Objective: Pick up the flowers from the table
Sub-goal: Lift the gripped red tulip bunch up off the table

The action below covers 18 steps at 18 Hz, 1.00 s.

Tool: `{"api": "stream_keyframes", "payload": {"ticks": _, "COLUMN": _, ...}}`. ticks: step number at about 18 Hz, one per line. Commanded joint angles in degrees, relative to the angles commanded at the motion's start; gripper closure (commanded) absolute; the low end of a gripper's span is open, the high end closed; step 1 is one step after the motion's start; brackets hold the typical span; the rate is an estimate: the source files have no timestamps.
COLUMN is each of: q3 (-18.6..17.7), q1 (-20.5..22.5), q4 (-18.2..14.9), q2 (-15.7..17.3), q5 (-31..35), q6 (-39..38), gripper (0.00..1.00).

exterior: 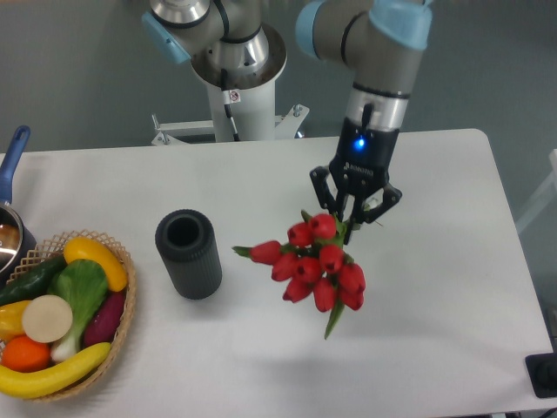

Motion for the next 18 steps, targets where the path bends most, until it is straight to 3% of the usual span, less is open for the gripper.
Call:
{"api": "stream_keyframes", "payload": {"ticks": 5, "q3": -0.35, "q1": 2.38, "q4": 0.00, "q2": -0.17, "q5": -6.34, "q6": -0.09, "gripper": 0.76}}
{"api": "stream_keyframes", "payload": {"ticks": 18, "q3": -0.53, "q1": 2.82, "q4": 0.09, "q2": -0.44, "q5": -6.52, "q6": 0.35, "gripper": 0.76}}
